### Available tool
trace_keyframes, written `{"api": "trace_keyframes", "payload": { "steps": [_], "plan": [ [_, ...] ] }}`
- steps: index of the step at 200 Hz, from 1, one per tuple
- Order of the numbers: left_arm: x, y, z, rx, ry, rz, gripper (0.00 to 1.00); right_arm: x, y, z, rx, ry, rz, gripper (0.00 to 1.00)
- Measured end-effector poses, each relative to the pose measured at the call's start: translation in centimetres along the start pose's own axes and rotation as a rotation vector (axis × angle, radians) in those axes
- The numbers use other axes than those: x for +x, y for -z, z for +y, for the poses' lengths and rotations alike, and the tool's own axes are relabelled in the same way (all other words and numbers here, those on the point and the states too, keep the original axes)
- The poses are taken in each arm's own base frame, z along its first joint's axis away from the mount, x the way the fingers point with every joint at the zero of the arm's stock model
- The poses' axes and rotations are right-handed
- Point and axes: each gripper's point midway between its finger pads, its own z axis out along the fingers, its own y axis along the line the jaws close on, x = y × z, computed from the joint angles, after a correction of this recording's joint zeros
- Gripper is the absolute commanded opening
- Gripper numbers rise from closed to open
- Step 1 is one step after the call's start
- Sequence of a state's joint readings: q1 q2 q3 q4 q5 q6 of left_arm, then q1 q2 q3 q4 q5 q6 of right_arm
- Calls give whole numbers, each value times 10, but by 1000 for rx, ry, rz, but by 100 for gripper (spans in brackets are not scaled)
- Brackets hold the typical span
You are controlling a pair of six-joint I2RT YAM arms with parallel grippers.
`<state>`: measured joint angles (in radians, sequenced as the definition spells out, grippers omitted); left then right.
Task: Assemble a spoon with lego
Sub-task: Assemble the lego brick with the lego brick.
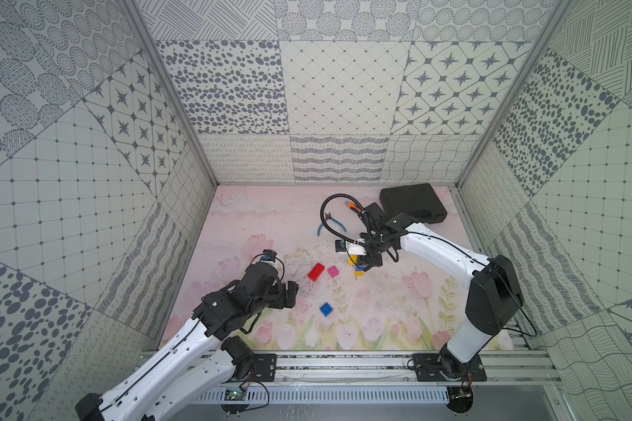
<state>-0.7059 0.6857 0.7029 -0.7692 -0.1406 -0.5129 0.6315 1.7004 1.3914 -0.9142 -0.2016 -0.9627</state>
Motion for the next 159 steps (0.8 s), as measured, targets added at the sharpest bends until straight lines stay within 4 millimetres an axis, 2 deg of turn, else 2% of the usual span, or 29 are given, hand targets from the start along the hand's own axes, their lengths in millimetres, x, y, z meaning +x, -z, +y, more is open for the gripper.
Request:
{"api": "trace_keyframes", "payload": {
  "steps": [95, 159],
  "plan": [
    [1, -1, 0, -3, -1, 5, 98, 3, 7, 3, -15, -7, 13, 4],
    [1, -1, 0, -3, -1, 4, 98, 1, 15, -4, 6, -12, 3, 3]
  ]
}}
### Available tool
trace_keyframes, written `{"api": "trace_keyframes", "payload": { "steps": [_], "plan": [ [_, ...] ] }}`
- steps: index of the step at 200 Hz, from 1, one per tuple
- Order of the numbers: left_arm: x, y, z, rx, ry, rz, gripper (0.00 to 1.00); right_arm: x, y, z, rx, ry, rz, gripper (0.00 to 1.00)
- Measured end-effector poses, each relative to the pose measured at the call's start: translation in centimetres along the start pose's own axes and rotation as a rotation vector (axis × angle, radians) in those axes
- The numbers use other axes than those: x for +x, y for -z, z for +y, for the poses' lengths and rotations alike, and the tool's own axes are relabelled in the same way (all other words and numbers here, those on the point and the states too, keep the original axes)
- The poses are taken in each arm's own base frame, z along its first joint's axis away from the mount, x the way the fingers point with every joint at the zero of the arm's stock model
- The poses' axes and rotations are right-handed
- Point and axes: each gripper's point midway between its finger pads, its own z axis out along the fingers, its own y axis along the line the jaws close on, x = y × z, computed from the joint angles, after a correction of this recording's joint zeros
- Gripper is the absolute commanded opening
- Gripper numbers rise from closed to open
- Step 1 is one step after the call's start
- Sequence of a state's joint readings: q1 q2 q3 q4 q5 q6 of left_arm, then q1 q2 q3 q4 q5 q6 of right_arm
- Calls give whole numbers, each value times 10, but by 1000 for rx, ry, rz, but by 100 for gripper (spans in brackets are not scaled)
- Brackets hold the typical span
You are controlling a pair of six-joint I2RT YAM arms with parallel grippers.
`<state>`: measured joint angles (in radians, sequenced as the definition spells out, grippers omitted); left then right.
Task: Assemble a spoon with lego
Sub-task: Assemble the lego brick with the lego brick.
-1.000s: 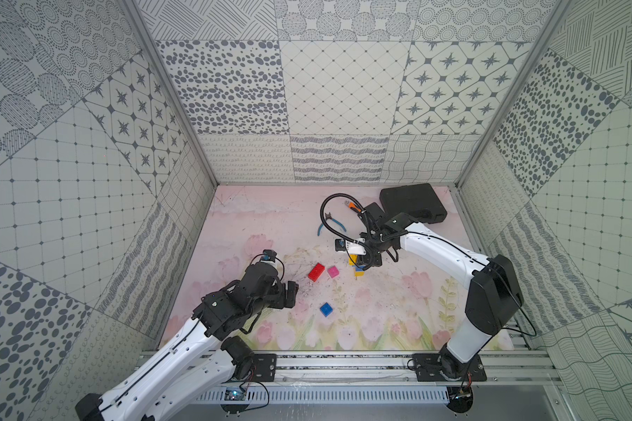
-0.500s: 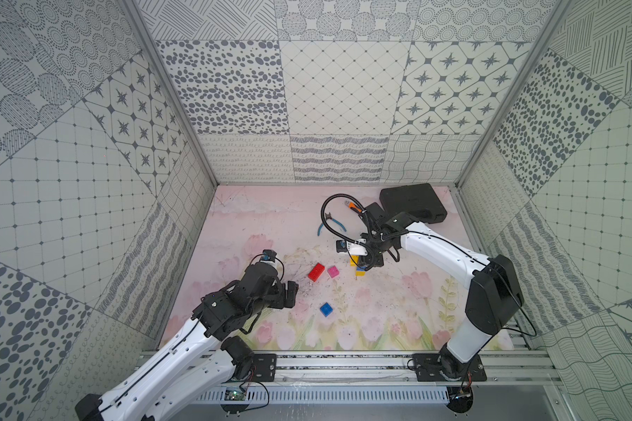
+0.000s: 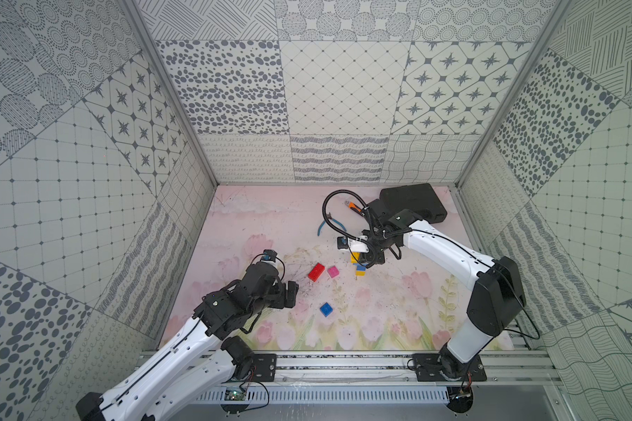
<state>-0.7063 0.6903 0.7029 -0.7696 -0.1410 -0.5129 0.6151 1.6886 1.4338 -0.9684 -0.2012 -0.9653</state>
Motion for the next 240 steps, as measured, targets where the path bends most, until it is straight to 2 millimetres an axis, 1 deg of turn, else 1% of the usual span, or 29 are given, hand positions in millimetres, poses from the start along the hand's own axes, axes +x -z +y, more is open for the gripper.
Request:
{"api": "trace_keyframes", "payload": {
  "steps": [29, 91, 164, 240],
  "plan": [
    [0, 0, 0, 0, 0, 0, 98, 0, -1, -6, 5, -7, 0, 3],
    [0, 0, 0, -1, 0, 2, 98, 1, -2, -9, 10, -12, -2, 3],
    [0, 0, 0, -1, 0, 1, 98, 4, -11, -6, -9, -17, 2, 3],
    [0, 0, 0, -1, 0, 1, 98, 4, -14, -8, -5, -17, -4, 3]
  ]
}}
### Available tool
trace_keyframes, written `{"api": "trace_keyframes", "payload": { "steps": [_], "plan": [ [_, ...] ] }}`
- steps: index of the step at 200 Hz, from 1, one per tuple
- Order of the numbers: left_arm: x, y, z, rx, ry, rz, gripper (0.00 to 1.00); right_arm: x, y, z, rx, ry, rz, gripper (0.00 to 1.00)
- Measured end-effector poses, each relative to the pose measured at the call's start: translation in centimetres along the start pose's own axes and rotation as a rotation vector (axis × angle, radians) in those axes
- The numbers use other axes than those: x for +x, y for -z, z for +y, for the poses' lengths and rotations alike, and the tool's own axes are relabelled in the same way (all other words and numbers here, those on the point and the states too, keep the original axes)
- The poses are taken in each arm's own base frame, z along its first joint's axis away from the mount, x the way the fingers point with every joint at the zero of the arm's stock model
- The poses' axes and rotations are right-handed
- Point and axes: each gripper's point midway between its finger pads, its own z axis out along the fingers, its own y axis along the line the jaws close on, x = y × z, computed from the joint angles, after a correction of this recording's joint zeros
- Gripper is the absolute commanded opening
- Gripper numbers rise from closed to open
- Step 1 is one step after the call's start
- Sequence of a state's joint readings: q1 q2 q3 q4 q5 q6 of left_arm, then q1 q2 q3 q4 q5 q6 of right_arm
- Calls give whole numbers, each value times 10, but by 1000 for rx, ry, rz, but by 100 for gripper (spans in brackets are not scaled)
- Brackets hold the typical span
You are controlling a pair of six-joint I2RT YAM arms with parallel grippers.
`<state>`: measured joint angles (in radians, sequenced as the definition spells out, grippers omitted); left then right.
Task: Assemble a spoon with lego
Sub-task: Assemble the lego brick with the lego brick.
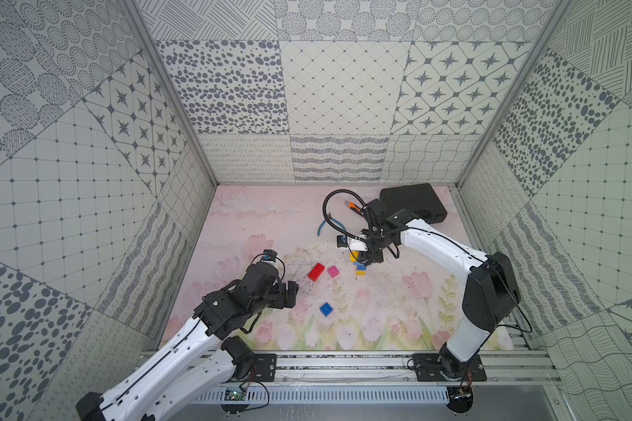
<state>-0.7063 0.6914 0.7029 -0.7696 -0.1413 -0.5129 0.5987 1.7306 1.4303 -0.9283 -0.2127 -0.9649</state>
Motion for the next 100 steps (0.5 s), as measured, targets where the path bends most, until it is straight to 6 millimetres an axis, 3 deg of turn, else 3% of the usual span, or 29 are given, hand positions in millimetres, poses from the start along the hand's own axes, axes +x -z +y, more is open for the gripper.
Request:
{"api": "trace_keyframes", "payload": {
  "steps": [100],
  "plan": [
    [0, 0, 0, 0, 0, 0, 98, 0, -4, -1, 20, -18, -30, 1]
  ]
}}
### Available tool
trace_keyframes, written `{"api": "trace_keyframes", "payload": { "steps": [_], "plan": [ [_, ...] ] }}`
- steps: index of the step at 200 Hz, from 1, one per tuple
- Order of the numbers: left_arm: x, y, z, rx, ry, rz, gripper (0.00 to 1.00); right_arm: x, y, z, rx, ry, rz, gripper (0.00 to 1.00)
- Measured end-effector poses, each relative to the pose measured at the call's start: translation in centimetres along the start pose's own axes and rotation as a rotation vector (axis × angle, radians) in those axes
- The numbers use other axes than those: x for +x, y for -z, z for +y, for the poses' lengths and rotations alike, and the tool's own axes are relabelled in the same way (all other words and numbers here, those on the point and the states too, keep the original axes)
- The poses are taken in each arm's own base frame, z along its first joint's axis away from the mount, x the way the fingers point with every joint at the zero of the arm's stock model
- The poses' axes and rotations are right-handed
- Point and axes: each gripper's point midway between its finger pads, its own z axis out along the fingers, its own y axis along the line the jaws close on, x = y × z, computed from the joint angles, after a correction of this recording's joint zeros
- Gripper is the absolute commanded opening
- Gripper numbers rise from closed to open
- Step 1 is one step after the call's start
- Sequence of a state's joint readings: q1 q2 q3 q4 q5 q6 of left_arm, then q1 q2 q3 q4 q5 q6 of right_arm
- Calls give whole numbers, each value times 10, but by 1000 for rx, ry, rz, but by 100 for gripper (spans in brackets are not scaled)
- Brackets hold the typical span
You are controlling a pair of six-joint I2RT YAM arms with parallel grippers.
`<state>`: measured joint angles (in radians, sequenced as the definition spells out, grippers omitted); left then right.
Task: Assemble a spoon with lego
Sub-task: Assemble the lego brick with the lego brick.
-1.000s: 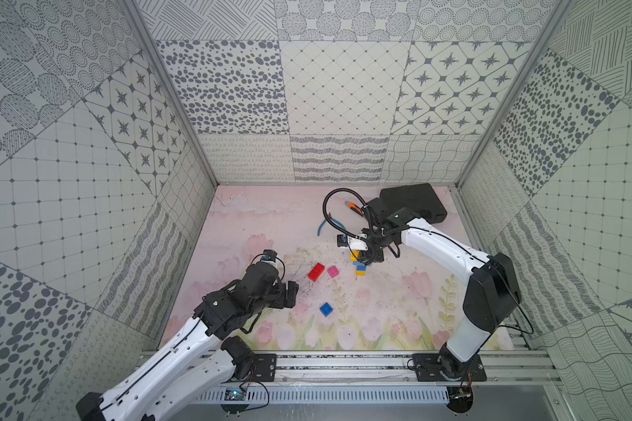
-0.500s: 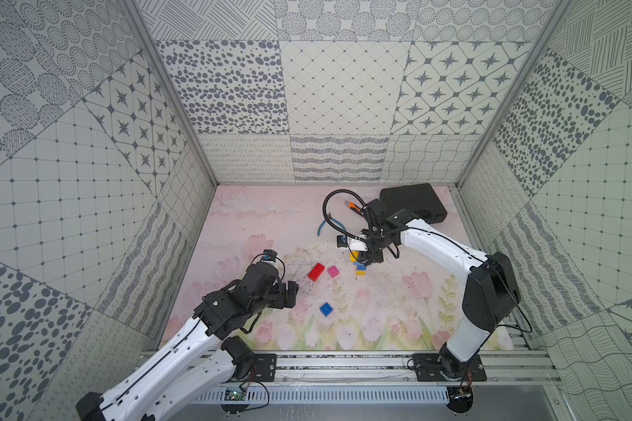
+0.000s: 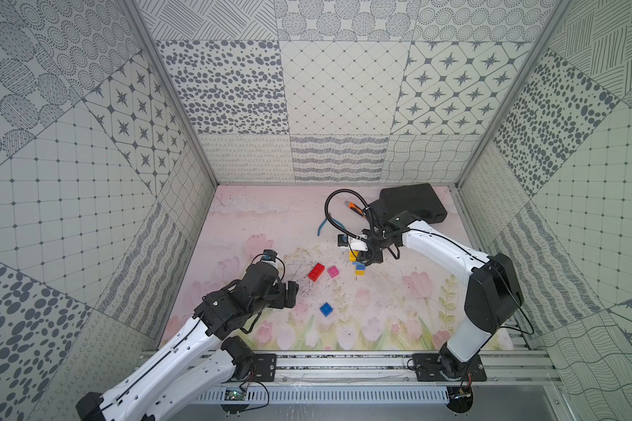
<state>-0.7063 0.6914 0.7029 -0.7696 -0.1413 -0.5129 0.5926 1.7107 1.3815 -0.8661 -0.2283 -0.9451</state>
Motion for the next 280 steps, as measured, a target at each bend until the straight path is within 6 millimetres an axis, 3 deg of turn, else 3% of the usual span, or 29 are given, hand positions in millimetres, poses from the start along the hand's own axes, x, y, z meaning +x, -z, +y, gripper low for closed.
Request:
{"api": "trace_keyframes", "payload": {
  "steps": [280],
  "plan": [
    [-2, 5, -1, 14, 2, -22, 98, 1, -6, 4, 40, -117, -107, 0]
  ]
}}
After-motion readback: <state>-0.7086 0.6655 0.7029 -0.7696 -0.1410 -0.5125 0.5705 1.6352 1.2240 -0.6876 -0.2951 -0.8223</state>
